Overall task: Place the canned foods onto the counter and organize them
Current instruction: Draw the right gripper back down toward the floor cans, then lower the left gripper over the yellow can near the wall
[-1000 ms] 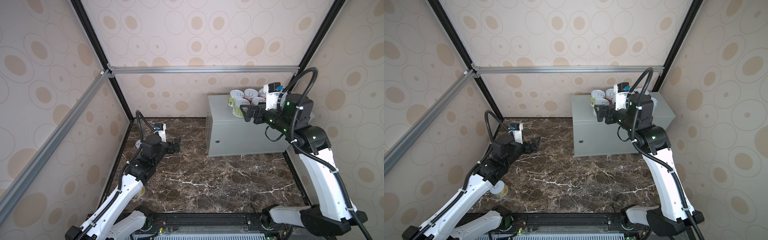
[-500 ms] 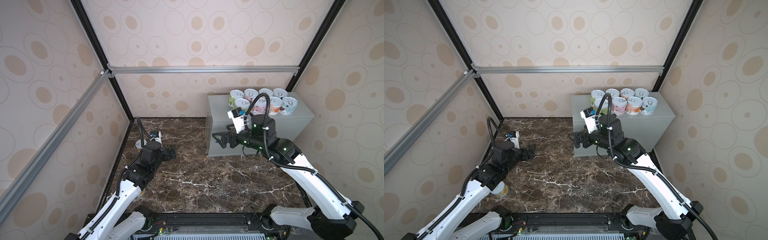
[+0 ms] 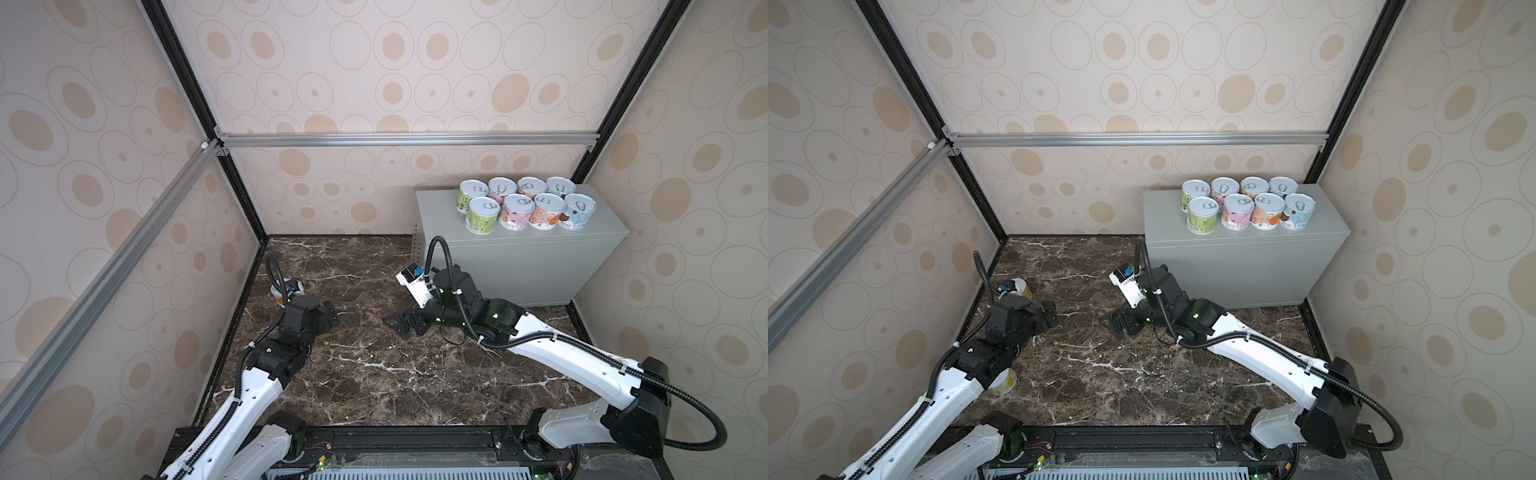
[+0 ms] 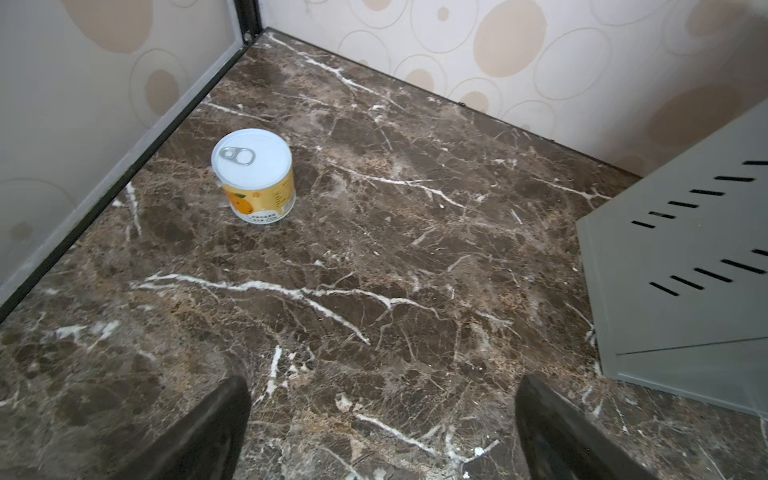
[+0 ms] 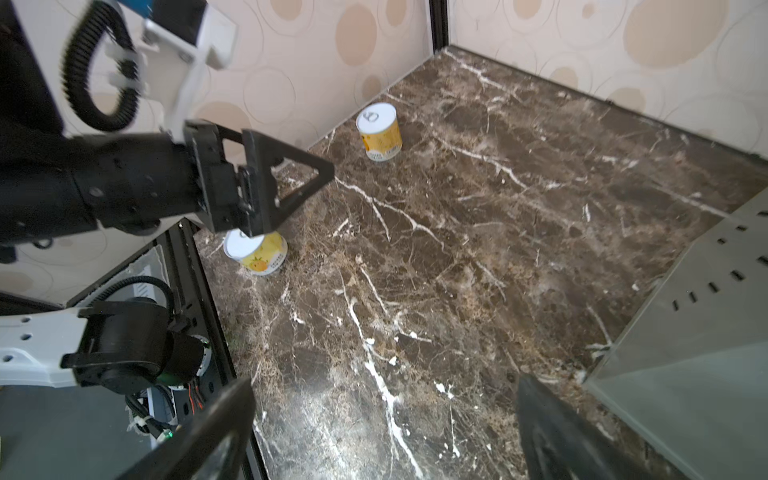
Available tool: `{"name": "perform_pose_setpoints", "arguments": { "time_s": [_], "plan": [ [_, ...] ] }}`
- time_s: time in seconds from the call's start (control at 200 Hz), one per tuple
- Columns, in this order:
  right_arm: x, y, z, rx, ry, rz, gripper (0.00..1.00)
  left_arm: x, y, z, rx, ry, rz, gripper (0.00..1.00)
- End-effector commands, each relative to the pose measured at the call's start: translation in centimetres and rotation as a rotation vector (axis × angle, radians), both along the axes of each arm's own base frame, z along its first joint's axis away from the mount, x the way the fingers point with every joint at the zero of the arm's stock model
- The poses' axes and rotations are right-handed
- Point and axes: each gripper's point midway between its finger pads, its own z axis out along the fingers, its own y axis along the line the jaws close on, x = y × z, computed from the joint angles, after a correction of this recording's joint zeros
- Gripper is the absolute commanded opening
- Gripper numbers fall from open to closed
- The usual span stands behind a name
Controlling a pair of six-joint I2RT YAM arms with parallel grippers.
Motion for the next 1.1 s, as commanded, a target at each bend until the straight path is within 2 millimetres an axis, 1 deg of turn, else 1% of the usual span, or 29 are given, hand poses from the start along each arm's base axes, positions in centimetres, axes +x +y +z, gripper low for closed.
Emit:
{"name": "perform_pose_setpoints", "arguments": {
  "time_s": [0.0, 0.11, 0.21, 0.36, 0.485, 0.6, 0.775, 0.94, 1.09],
  "plan": [
    [0.1, 1.1, -0.4, 0.057, 0.001, 0.013, 1.0, -0.3, 1.8, -0.3, 0.011, 0.023, 0.085, 0.99],
    [0.2, 1.5, -2.4, 0.032, 0.032, 0.023, 1.0, -0.9, 3.9, -0.5, 0.049, 0.056, 0.147, 0.99],
    [0.2, 1.9, -4.4, 0.02, 0.056, 0.03, 1.0, -1.0, 5.2, -0.8, 0.05, 0.077, 0.184, 0.99],
    [0.2, 2.8, -7.6, 0.011, 0.117, 0.044, 1.0, -0.1, 6.1, -1.1, 0.03, 0.09, 0.191, 0.99],
    [0.2, 3.5, -9.6, -0.005, 0.158, 0.062, 0.99, 0.9, 6.8, -1.9, -0.014, 0.112, 0.197, 0.99],
    [0.3, 3.5, -10.5, -0.018, 0.171, 0.052, 0.98, 2.0, 7.3, -2.6, -0.058, 0.128, 0.192, 0.99],
    [0.6, 2.7, -12.0, -0.038, 0.165, 0.01, 0.98, 3.7, 8.2, -3.4, -0.047, 0.157, 0.209, 0.99],
    [0.9, 2.4, -11.9, -0.038, 0.146, -0.006, 0.98, 5.6, 8.5, -3.5, -0.039, 0.16, 0.207, 0.99],
    [1.0, 2.1, -12.5, -0.049, 0.144, -0.023, 0.98, 7.2, 8.8, -3.5, -0.017, 0.153, 0.205, 0.99]
  ]
}}
